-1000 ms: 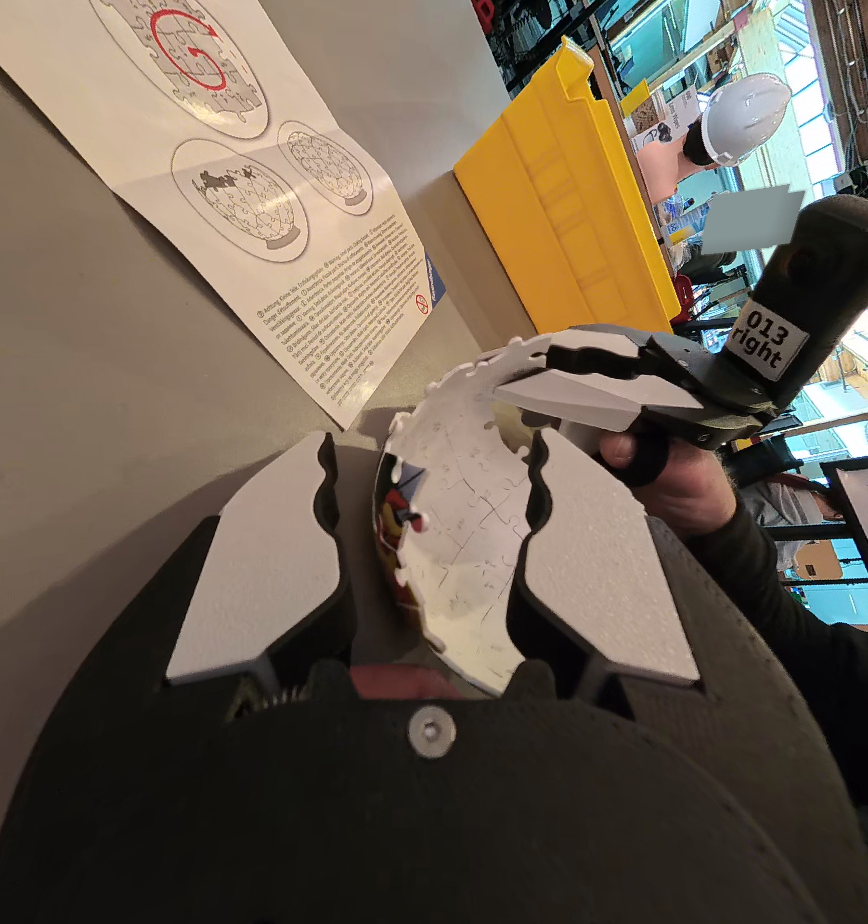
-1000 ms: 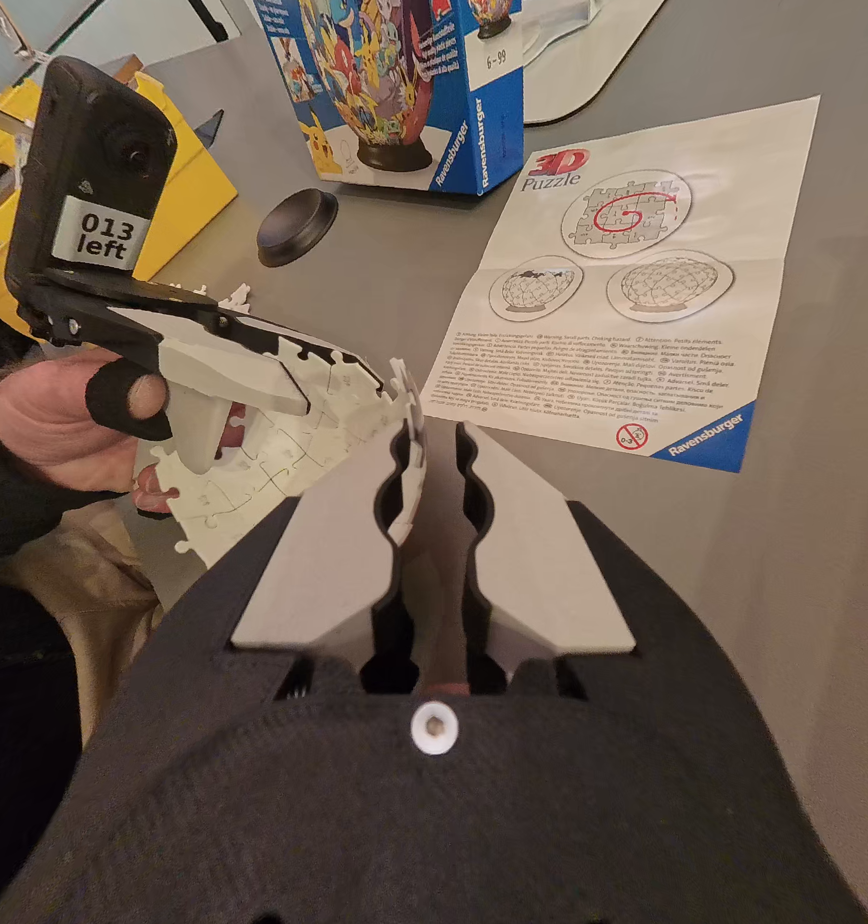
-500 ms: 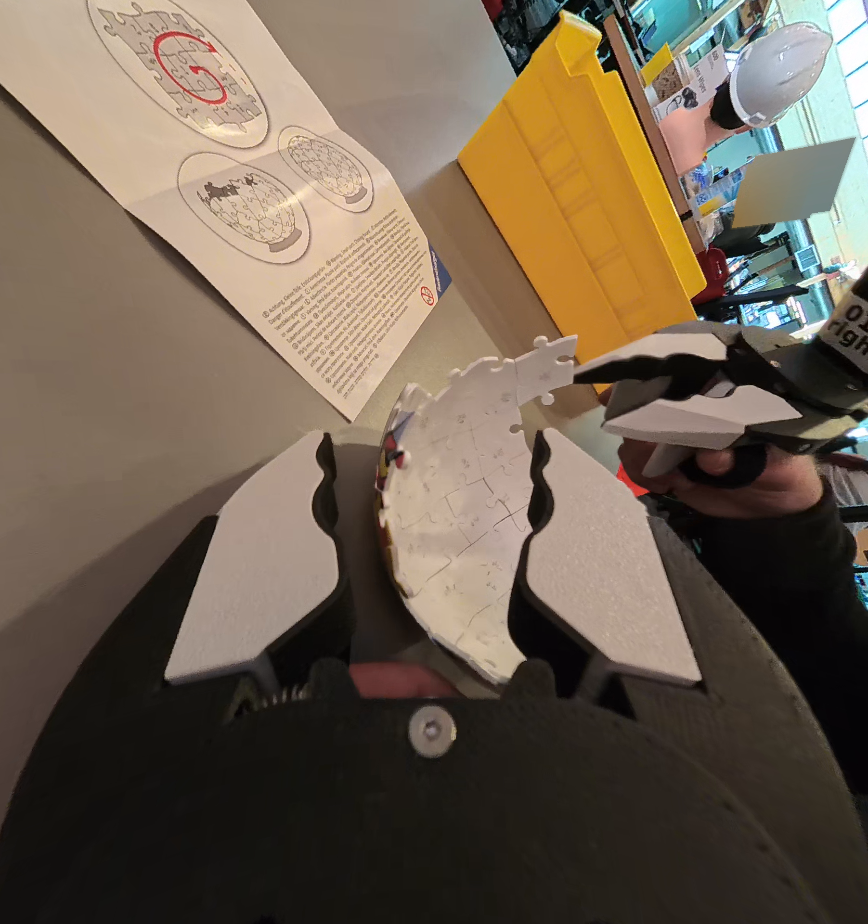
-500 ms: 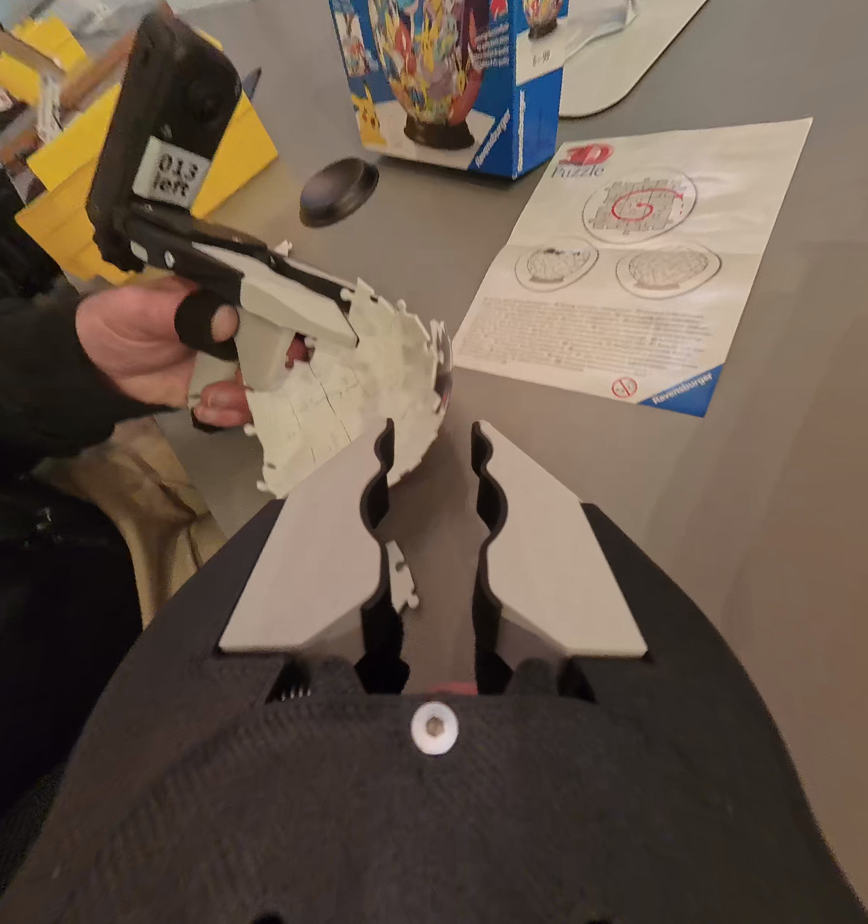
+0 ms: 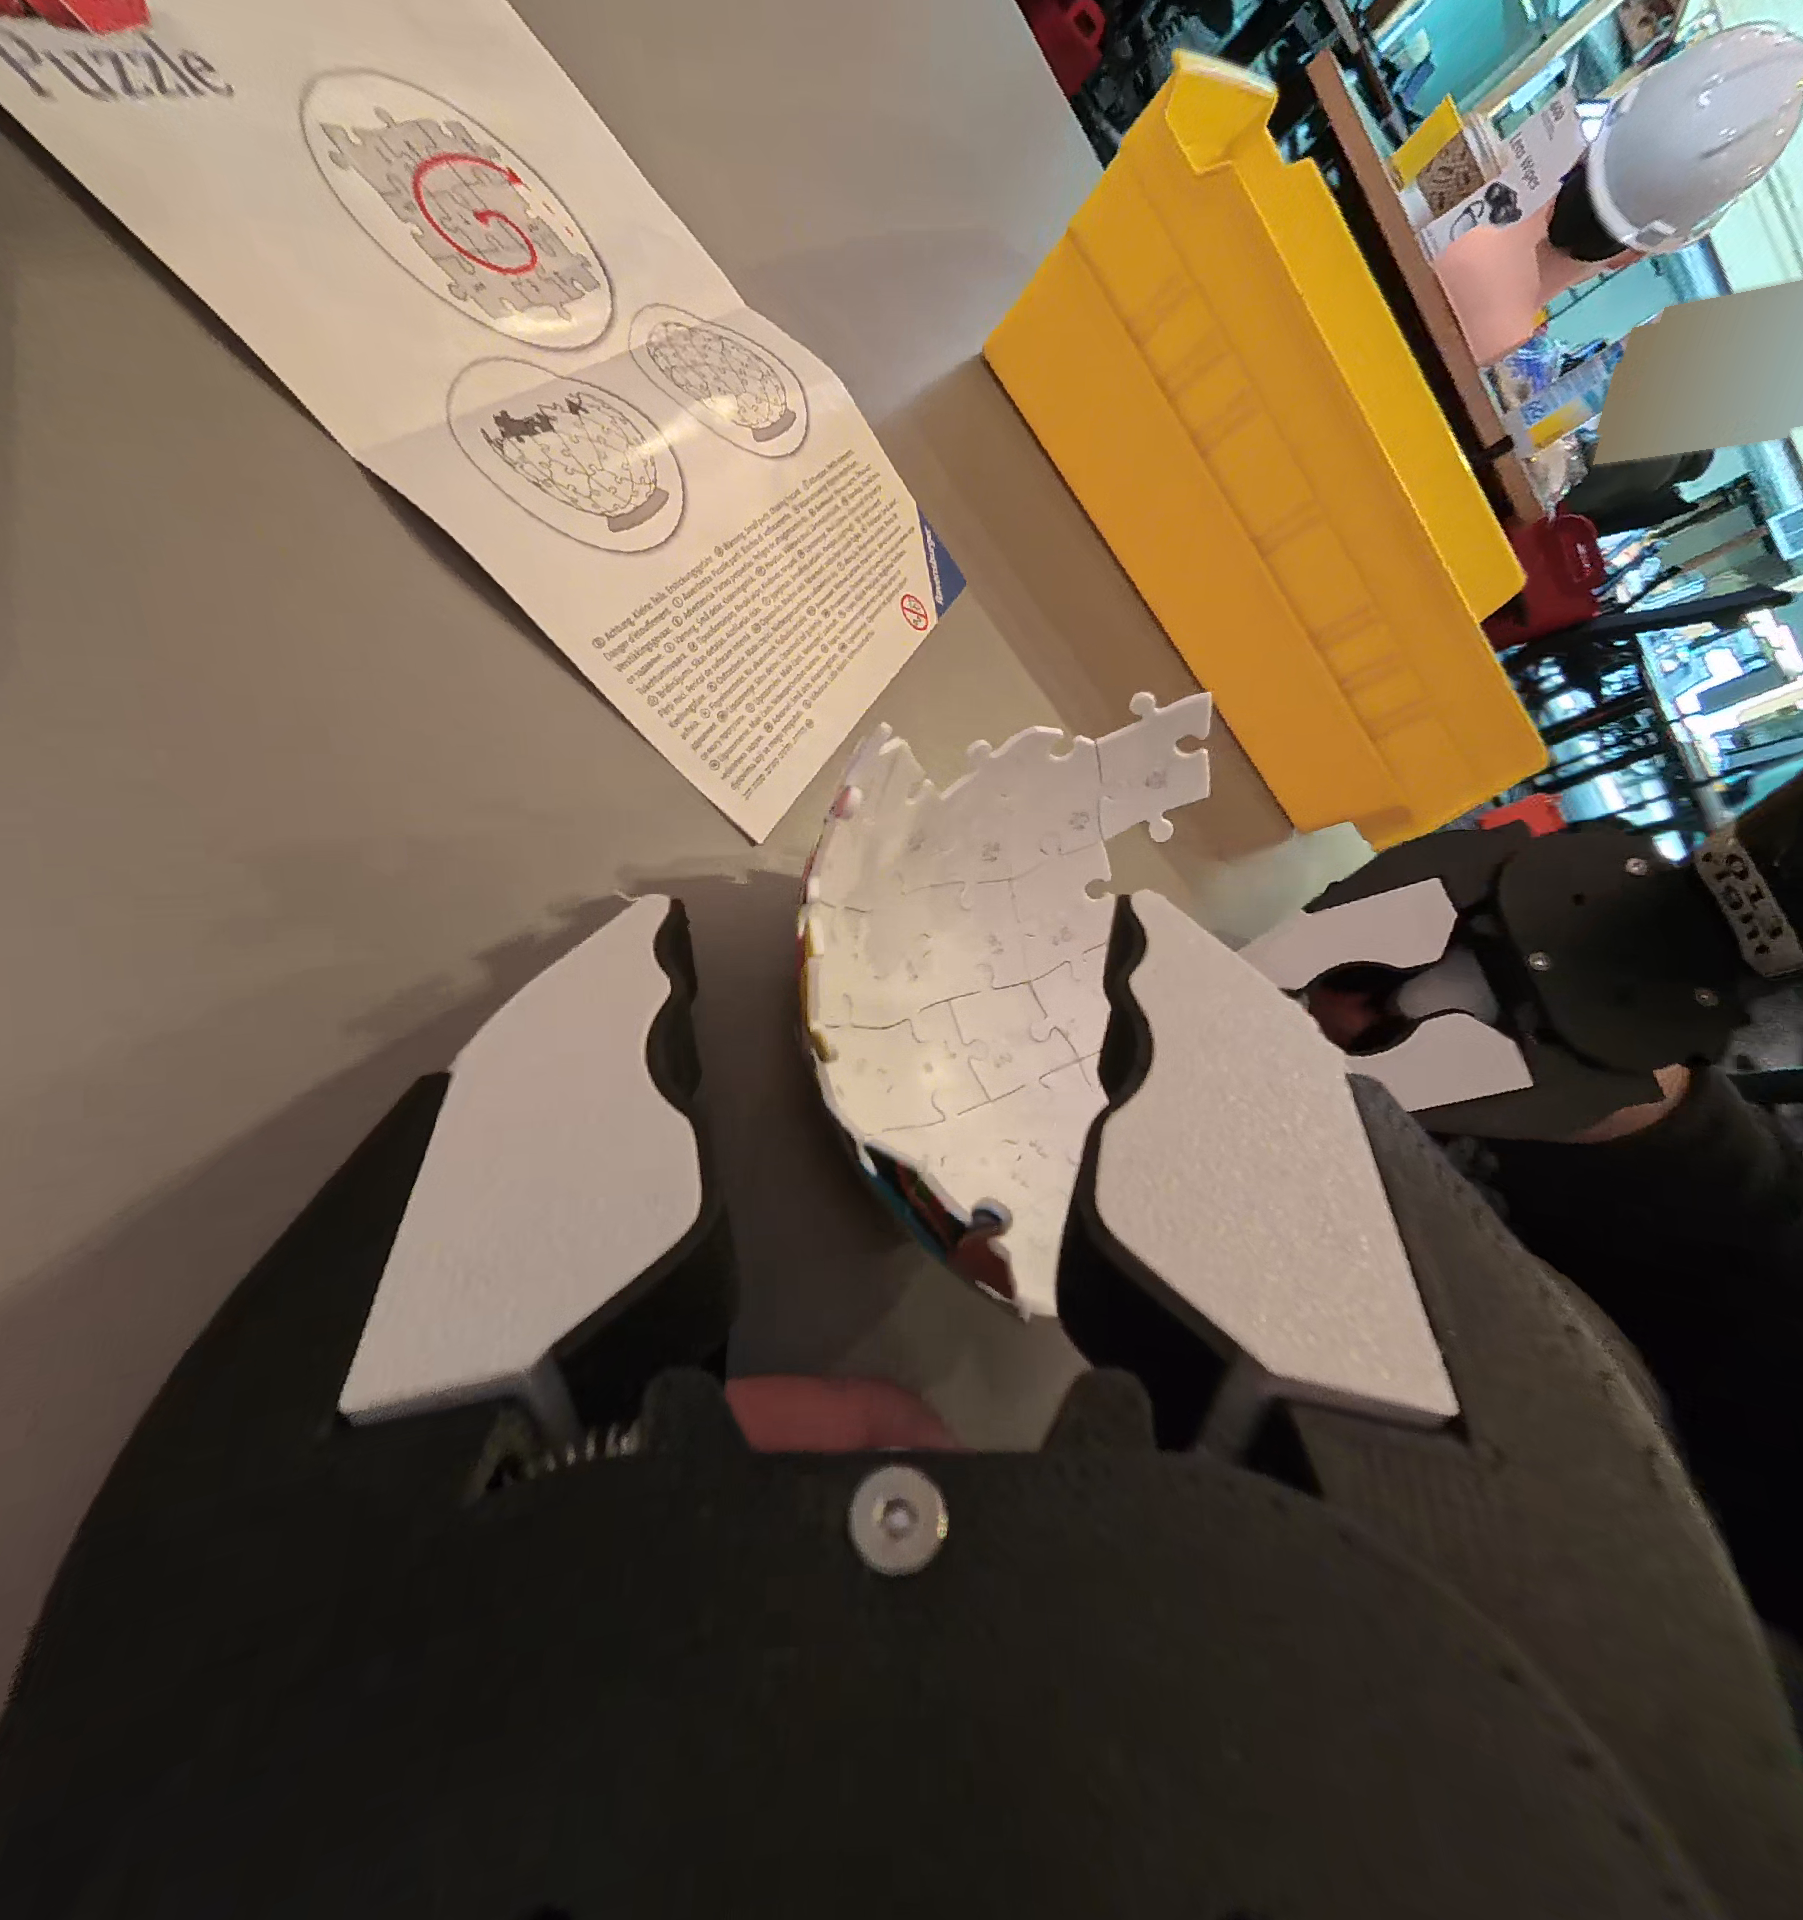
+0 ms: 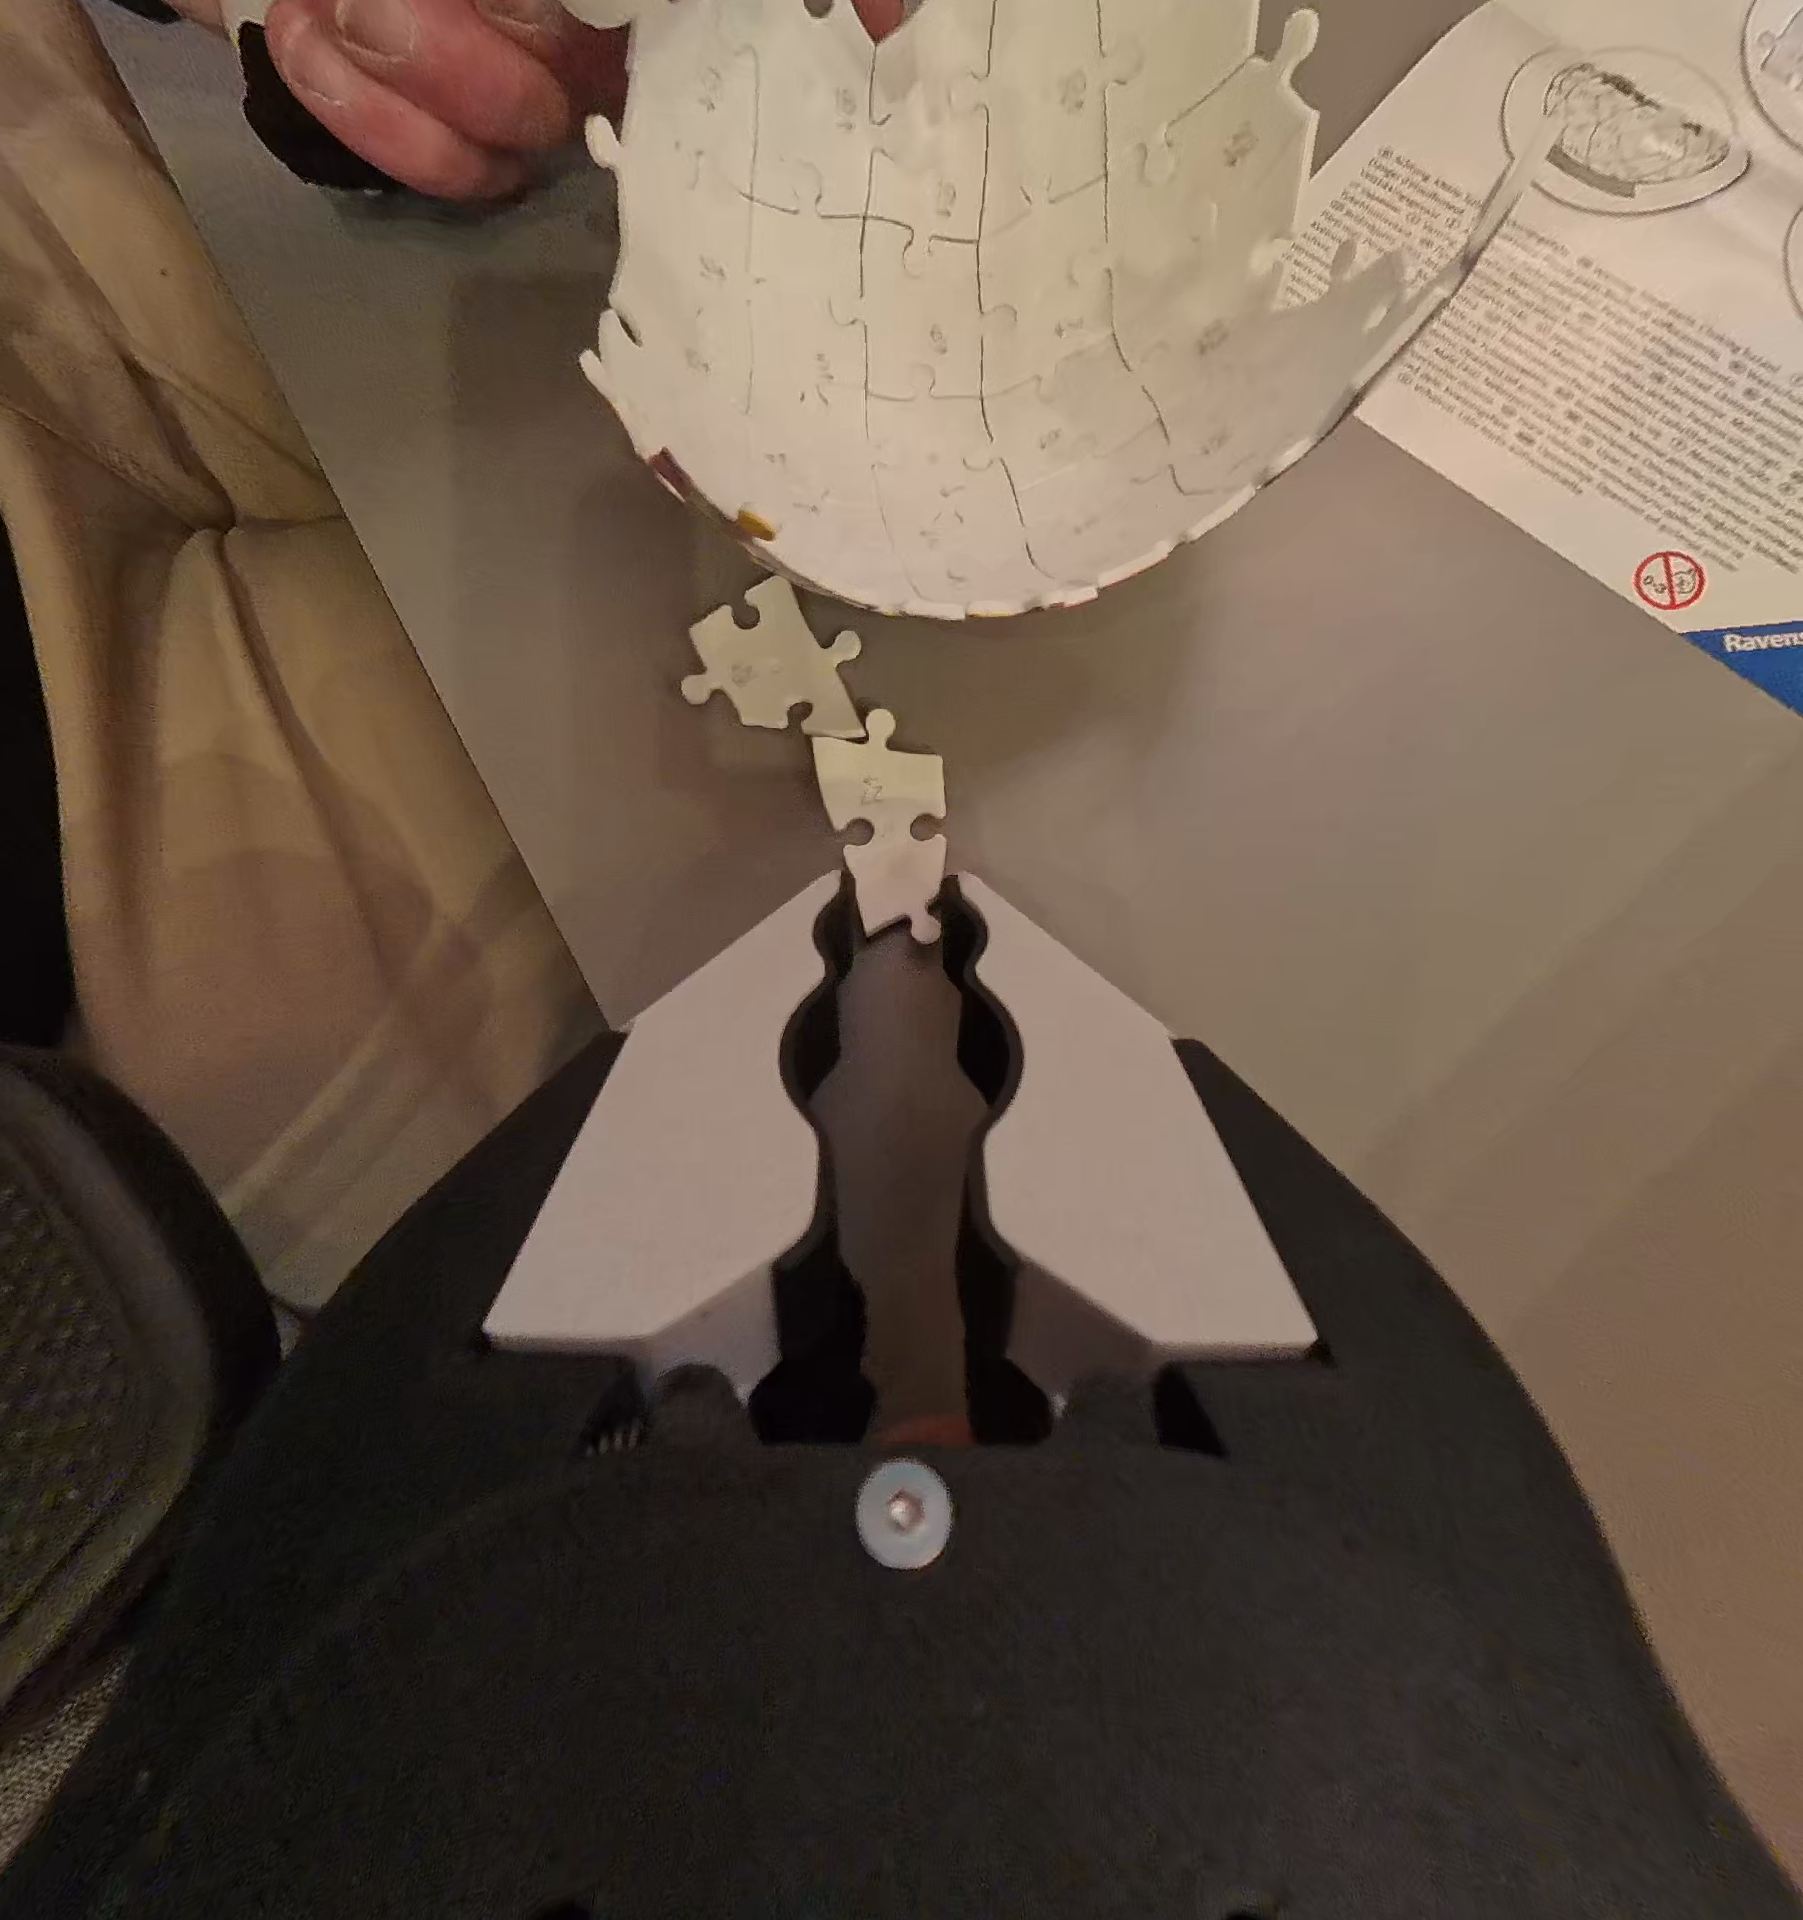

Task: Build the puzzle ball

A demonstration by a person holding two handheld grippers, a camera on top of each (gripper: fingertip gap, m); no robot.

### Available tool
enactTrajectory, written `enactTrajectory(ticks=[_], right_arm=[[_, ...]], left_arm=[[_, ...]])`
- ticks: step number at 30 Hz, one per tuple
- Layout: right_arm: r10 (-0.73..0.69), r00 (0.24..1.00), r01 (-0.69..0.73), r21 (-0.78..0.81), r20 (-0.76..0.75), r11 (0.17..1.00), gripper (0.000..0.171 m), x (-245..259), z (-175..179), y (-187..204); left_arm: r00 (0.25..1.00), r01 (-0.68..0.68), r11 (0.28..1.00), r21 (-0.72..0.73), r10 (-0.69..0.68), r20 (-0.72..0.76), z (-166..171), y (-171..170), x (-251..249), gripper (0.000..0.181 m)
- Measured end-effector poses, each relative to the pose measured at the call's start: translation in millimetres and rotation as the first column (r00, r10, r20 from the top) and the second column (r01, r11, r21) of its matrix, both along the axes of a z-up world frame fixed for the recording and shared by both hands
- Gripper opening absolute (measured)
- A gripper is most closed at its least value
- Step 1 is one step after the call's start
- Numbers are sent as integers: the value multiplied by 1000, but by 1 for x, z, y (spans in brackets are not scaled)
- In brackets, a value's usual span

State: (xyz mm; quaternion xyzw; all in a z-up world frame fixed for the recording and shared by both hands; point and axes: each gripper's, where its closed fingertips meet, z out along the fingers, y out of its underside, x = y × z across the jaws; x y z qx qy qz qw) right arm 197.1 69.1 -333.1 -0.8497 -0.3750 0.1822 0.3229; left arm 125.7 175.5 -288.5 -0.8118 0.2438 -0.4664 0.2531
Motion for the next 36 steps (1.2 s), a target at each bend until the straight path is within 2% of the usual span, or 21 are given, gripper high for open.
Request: enactTrajectory(ticks=[5, 8, 12, 16, 18, 21, 26, 28, 32, 36], right_arm=[[-14, 1000, 15, 12, -25, 1000, 14, 2, 2, 0], [-24, 999, 25, 20, -24, 999, 14, 7, 4, 0], [-25, 999, 26, 36, -27, 999, 14, 12, 12, -1], [-21, 1000, 21, 60, -14, 998, 14, 16, 22, 0], [-16, 1000, 17, 71, -15, 997, 14, 17, 26, 1], [-8, 1000, 8, 81, 4, 997, 14, 20, 29, 3], [0, 1000, 0, 93, 3, 996, 14, 19, 32, 5], [4, 1000, -4, 96, 0, 995, 14, 18, 33, 5], [9, 1000, -10, 100, 9, 995, 14, 17, 35, 5], [19, 999, -22, 105, 28, 994, 14, 17, 38, 7]], left_arm=[[998, -40, 991, 128, 47, -48, 17, 5, -12, 77], [993, -66, 954, 293, 91, -73, 43, 6, -18, 73], [980, 95, 876, 472, 1, -199, 65, -24, -6, 71], [940, 278, 803, 527, -115, -321, 57, -62, 6, 65], [912, 357, 739, 572, -144, -383, 48, -77, 8, 66], [844, 463, 656, 596, -120, -523, 22, -83, 2, 63], [709, 633, 429, 644, 12, -705, -6, -74, -17, 45], [671, 683, 338, 648, 60, -739, -9, -71, -16, 36], [633, 741, 205, 640, 107, -767, -14, -69, -7, 18], [584, 790, 114, 603, 162, -796, -16, -60, -6, 15]])
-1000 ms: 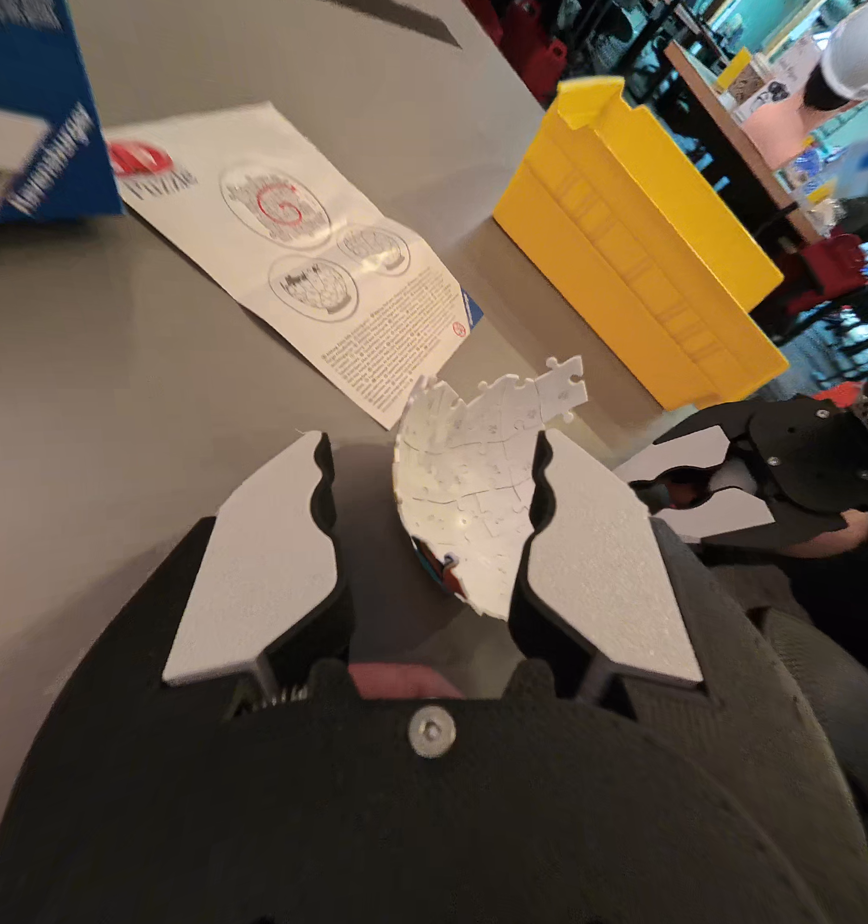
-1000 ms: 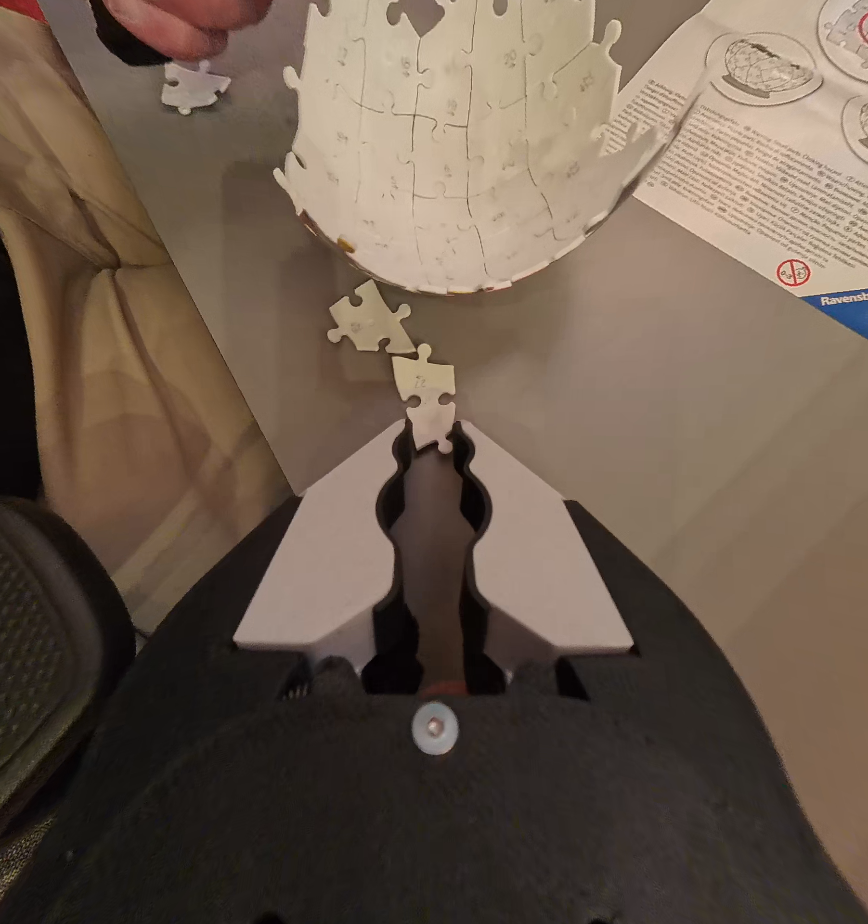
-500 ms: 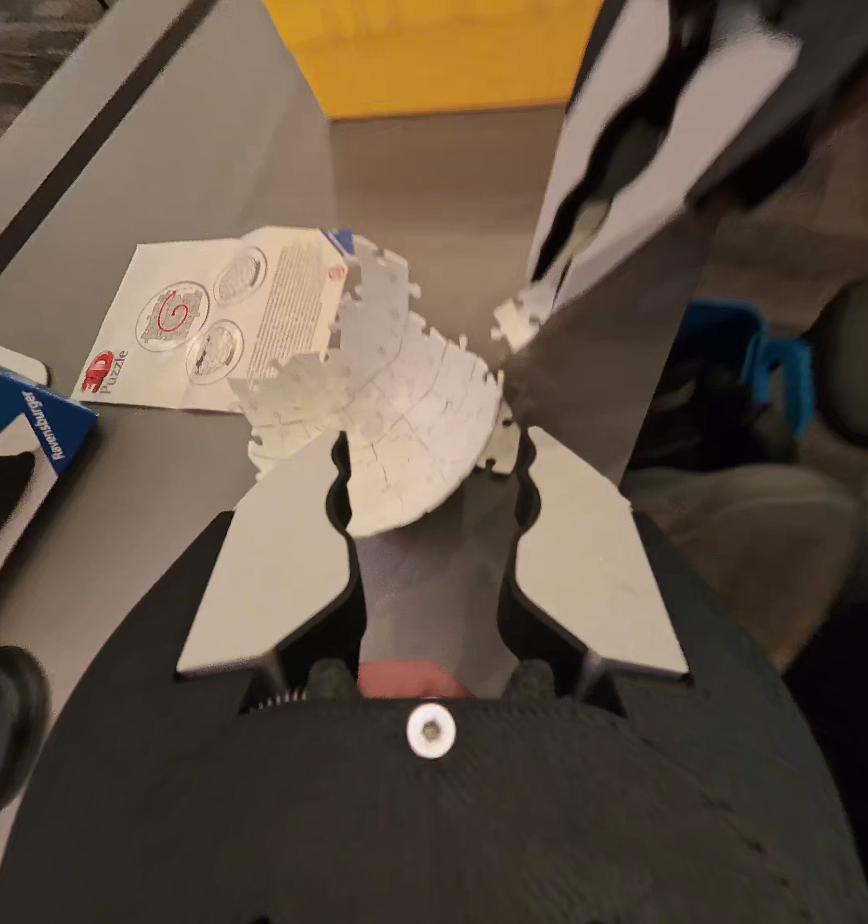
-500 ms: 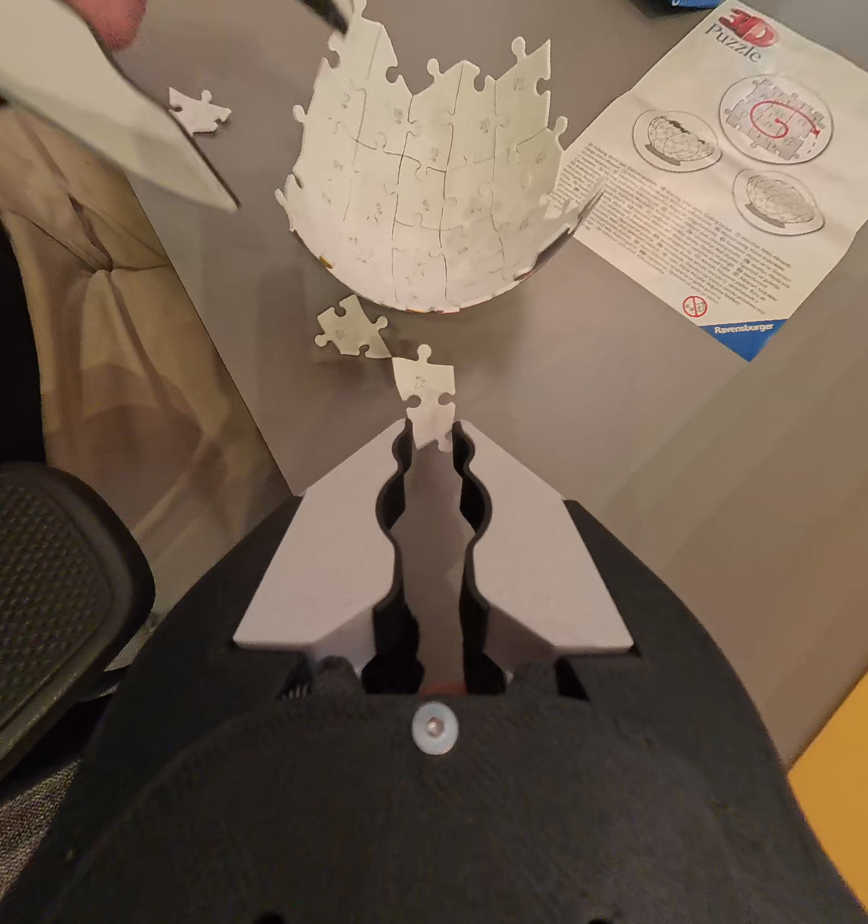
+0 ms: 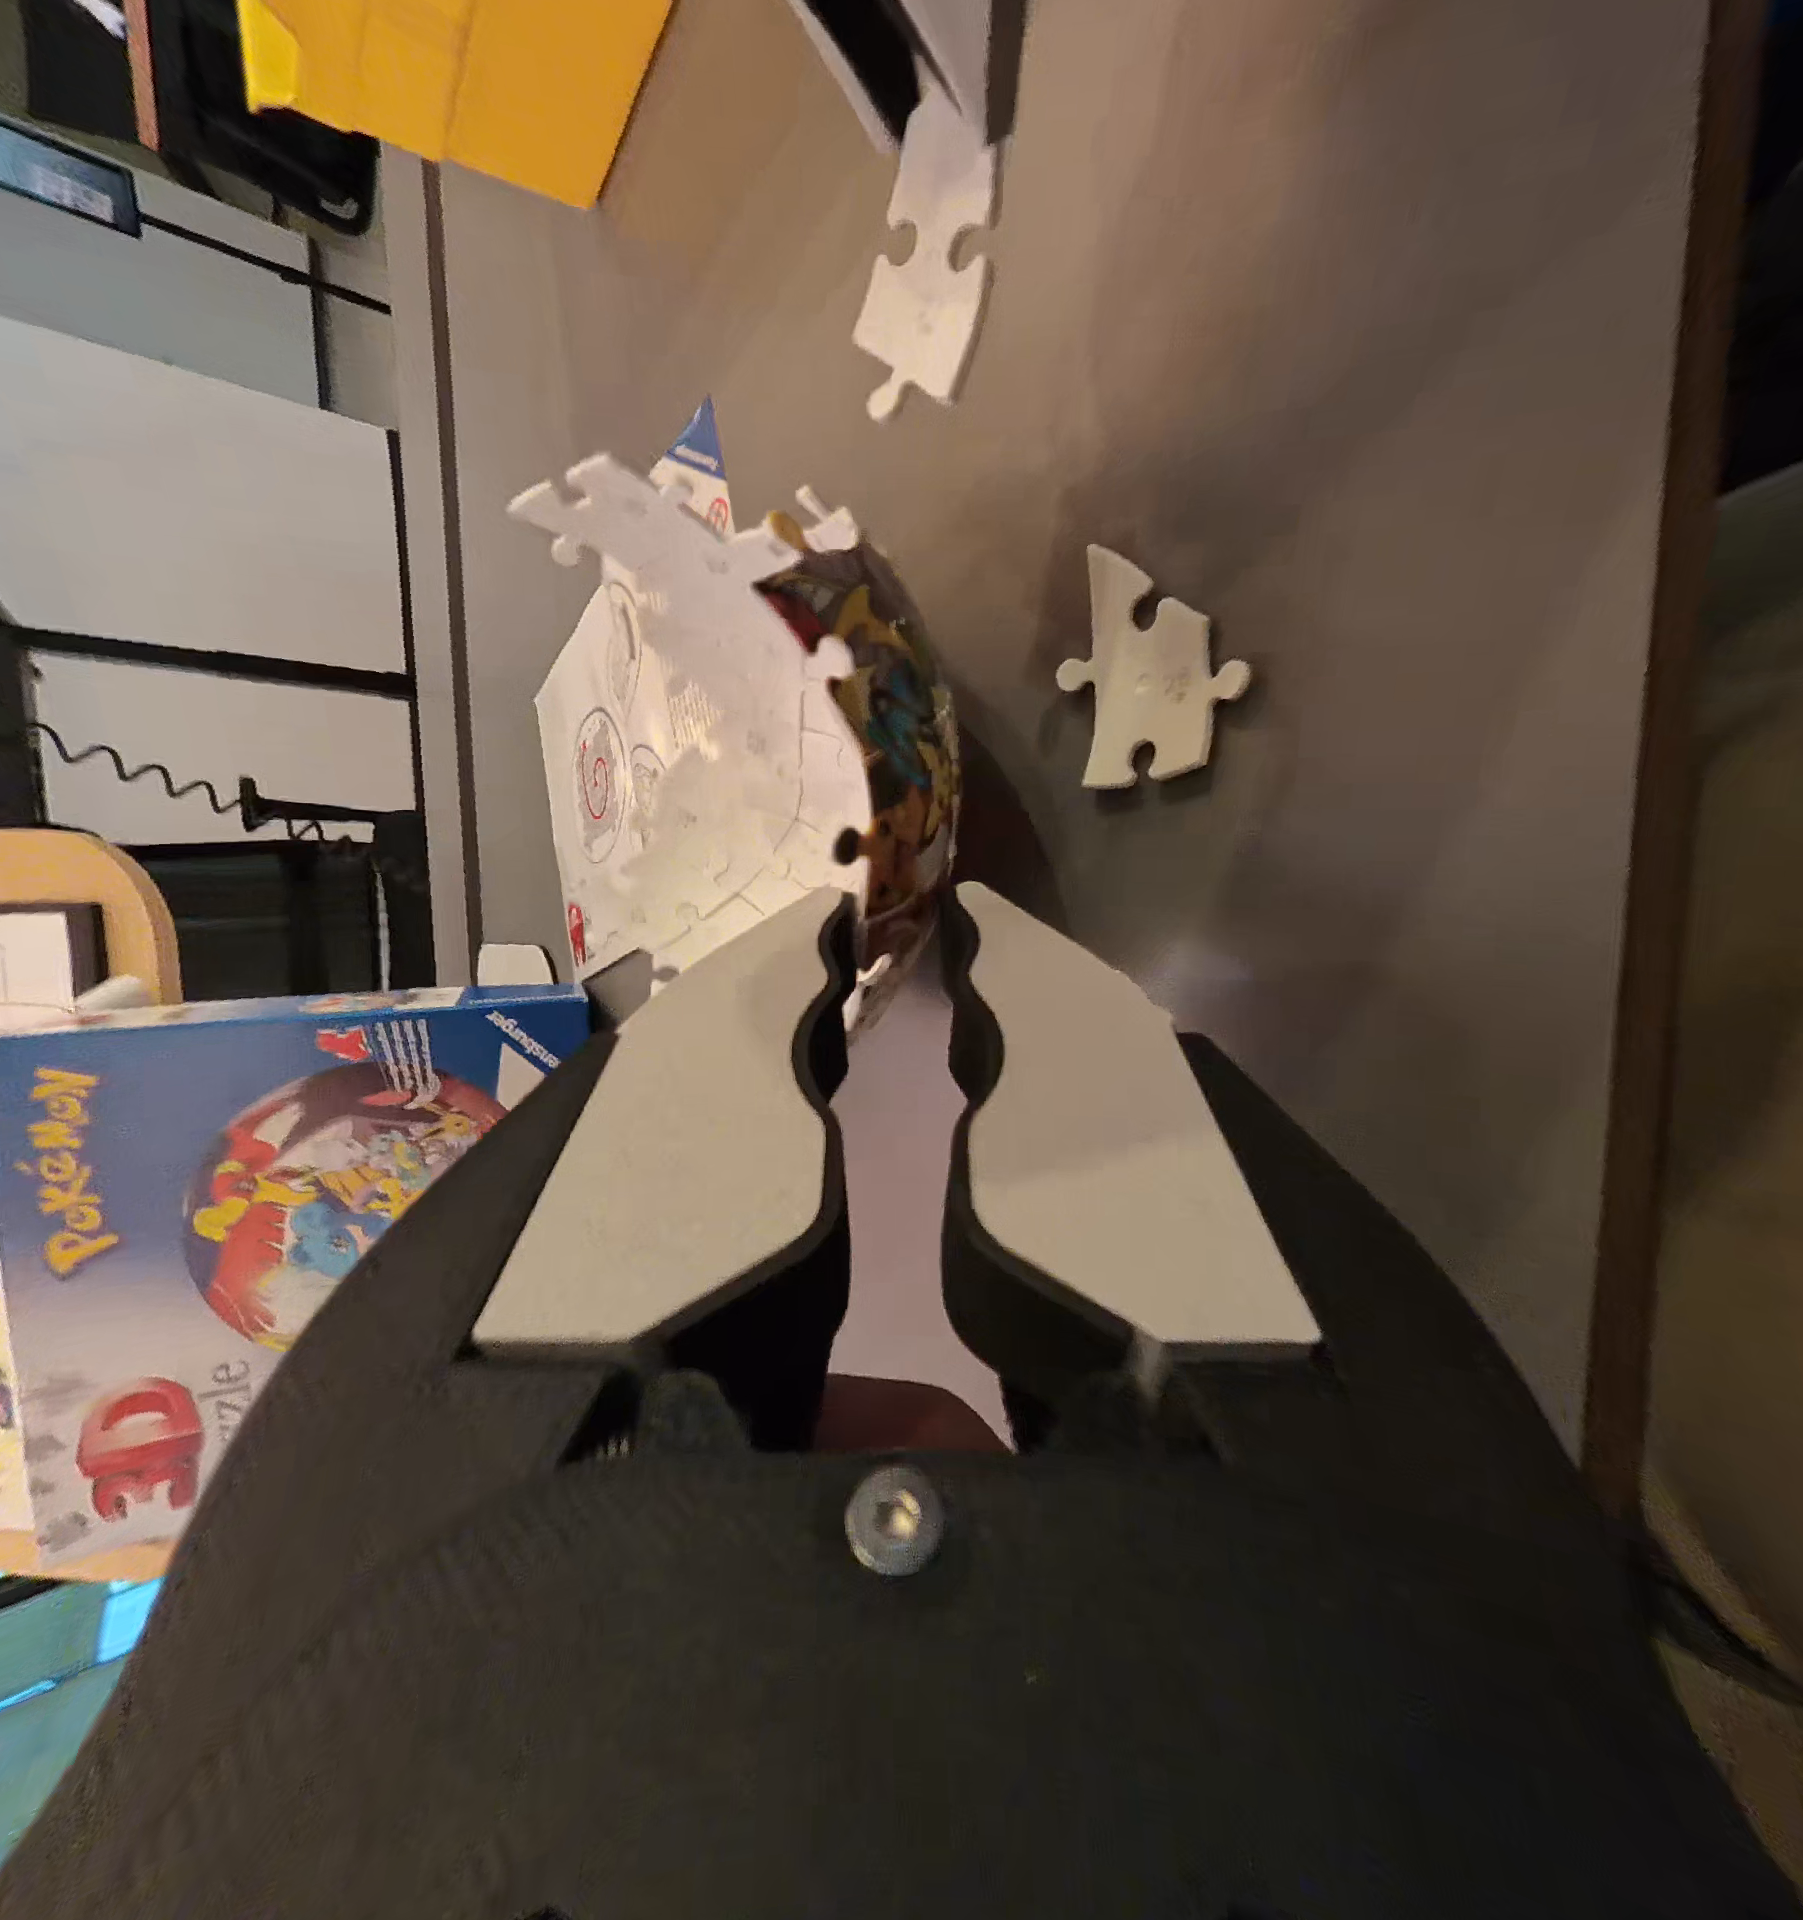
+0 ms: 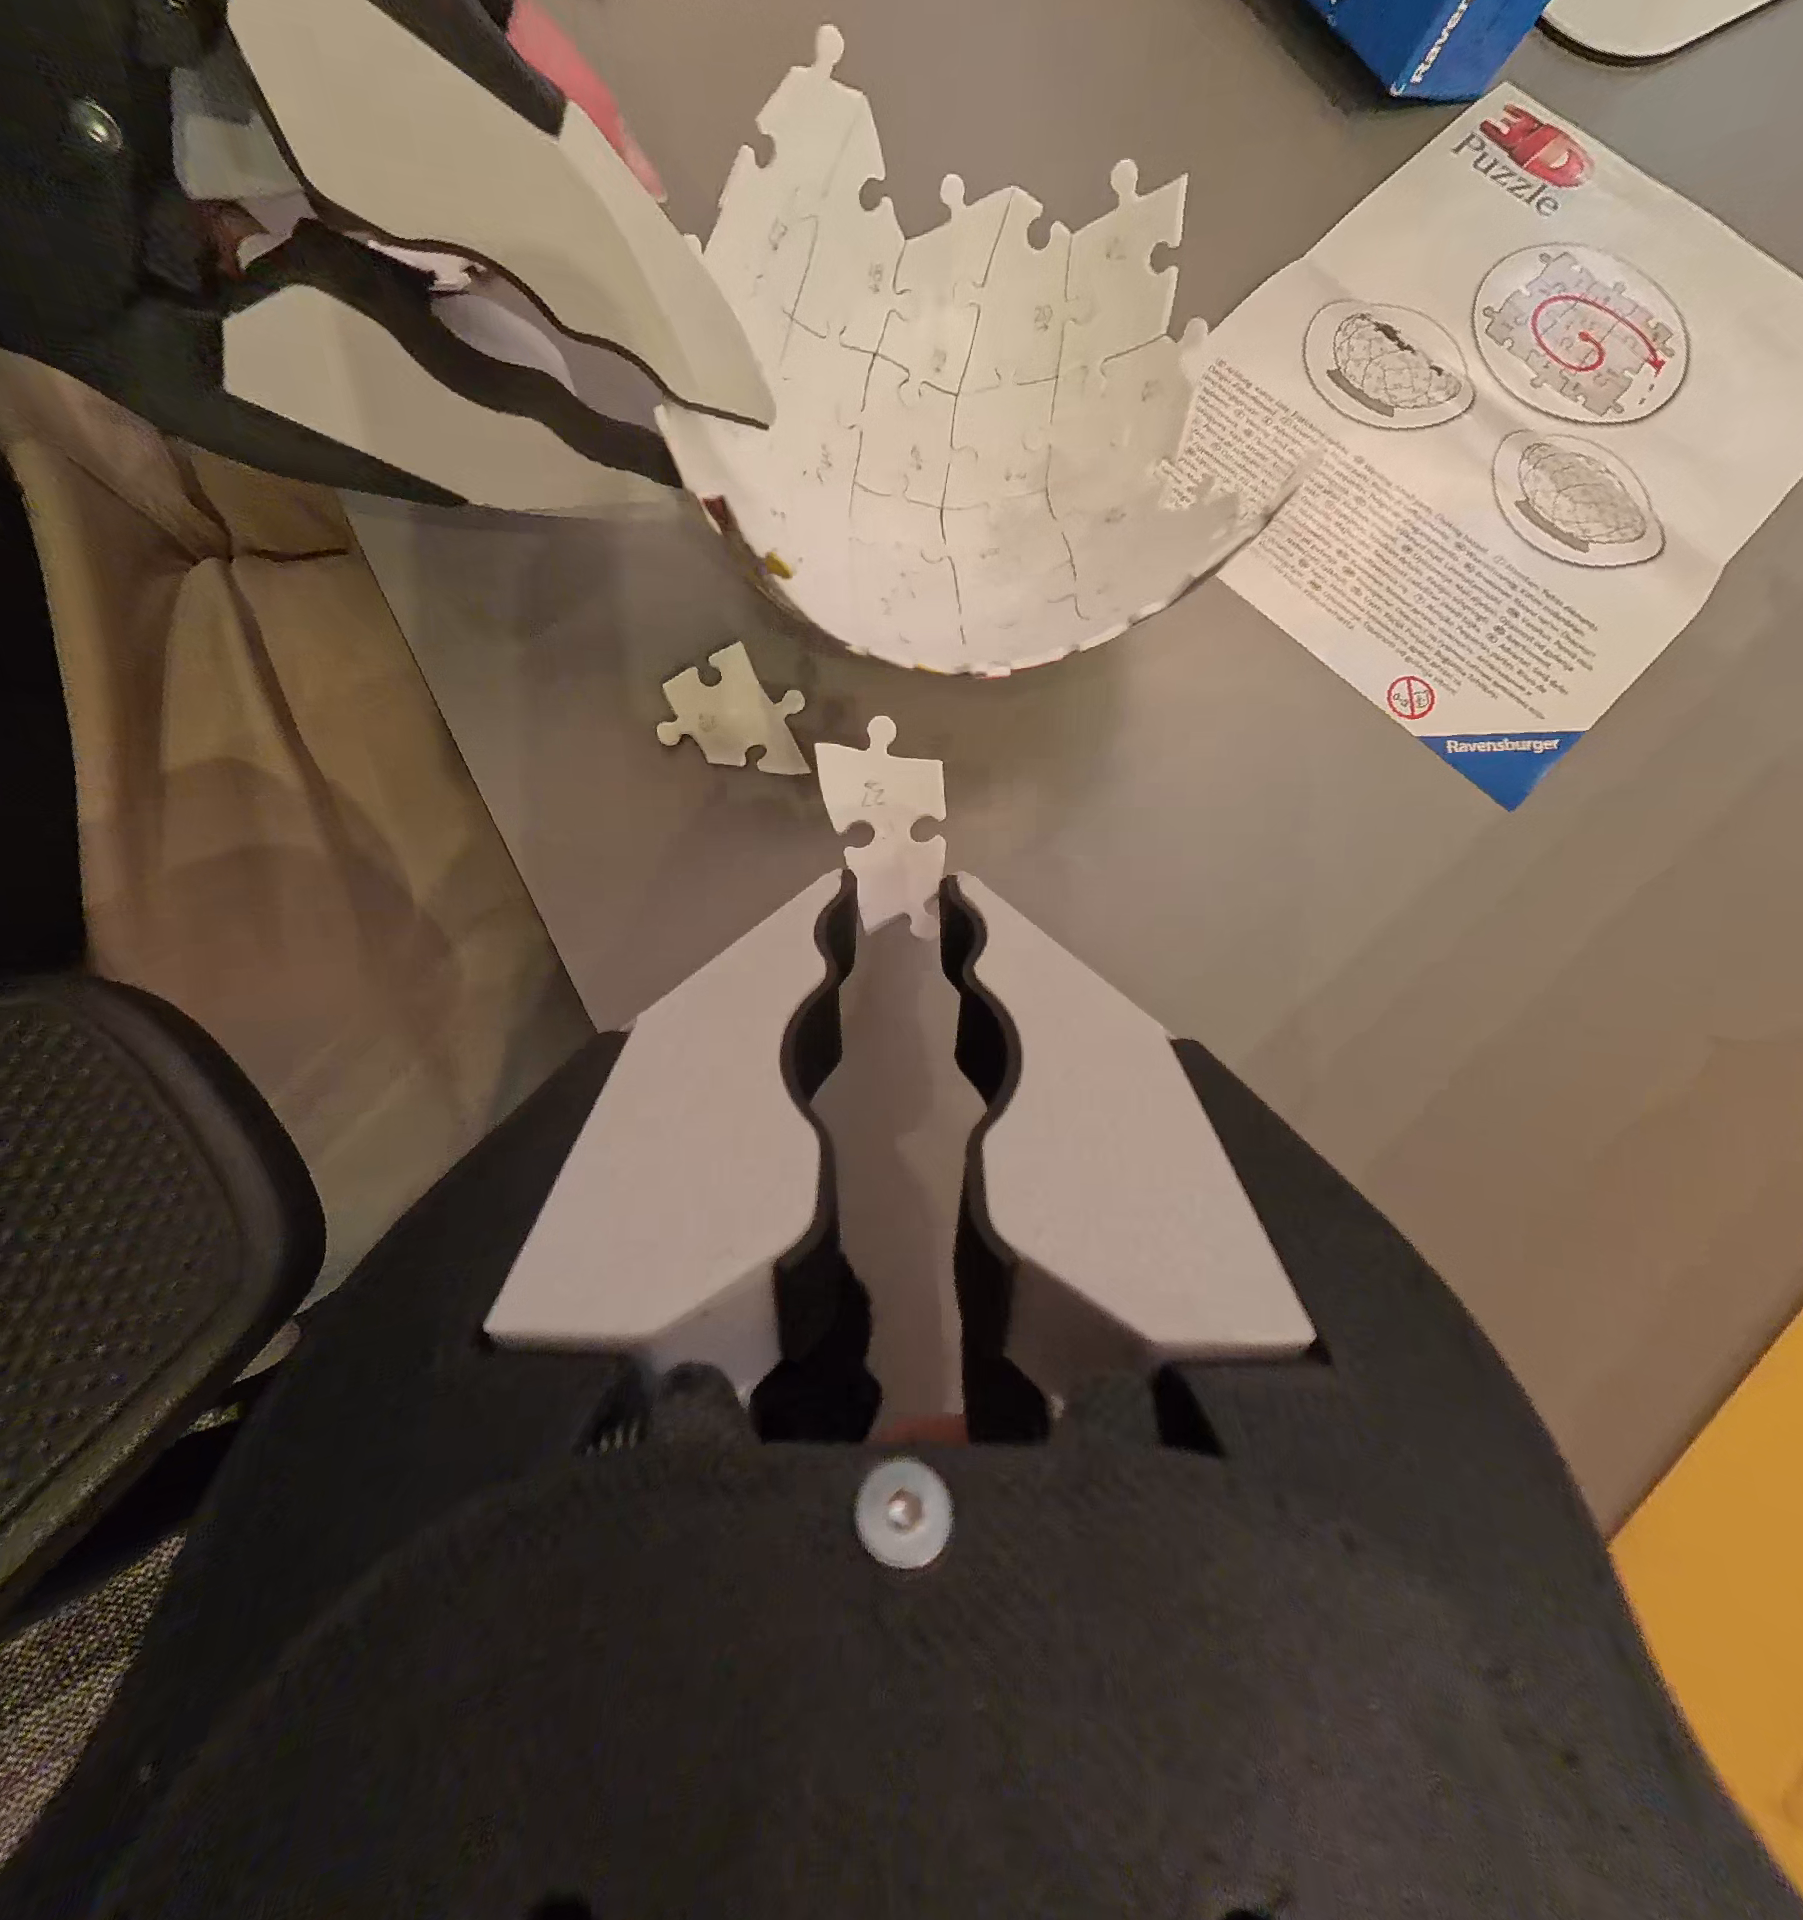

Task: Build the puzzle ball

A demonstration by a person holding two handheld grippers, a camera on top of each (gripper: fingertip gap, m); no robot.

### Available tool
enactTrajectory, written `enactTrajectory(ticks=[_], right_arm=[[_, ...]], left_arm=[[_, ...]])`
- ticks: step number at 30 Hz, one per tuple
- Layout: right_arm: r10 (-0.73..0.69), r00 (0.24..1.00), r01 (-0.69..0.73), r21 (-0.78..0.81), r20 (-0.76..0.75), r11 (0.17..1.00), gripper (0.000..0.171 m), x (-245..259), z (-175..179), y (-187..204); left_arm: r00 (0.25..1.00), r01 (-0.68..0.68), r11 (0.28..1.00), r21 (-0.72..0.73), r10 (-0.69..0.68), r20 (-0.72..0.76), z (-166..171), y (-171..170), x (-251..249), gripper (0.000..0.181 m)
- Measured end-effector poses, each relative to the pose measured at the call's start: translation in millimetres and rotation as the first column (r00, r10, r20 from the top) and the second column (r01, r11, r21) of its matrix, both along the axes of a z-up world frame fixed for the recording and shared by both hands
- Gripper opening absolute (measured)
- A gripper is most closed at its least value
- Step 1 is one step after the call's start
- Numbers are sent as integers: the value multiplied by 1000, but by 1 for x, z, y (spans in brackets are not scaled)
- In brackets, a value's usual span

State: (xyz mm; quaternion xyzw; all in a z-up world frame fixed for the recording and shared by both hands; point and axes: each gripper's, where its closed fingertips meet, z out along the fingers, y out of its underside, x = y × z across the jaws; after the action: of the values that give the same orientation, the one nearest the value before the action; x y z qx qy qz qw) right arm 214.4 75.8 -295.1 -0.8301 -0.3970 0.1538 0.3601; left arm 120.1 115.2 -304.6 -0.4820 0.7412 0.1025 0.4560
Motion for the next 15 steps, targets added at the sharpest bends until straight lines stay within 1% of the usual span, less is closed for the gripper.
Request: enactTrajectory(ticks=[6, 10, 13, 15], right_arm=[[1, 1000, -1, 2, 10, 1000, 14, 3, 1, 4], [16, 999, -16, 12, 28, 1000, 14, 1, 3, 8], [31, 998, -32, 23, 50, 999, 14, -2, 6, 13], [41, 997, -43, 31, 73, 999, 14, -5, 7, 16]], left_arm=[[993, 67, 994, 86, -57, -107, -3, 7, -7, 12], [970, 142, 977, 161, -105, -218, 0, 17, -15, 11], [942, 202, 960, 194, -137, -305, 6, 26, -20, 9], [910, 253, 947, 197, -164, -380, 8, 30, -24, 7]])
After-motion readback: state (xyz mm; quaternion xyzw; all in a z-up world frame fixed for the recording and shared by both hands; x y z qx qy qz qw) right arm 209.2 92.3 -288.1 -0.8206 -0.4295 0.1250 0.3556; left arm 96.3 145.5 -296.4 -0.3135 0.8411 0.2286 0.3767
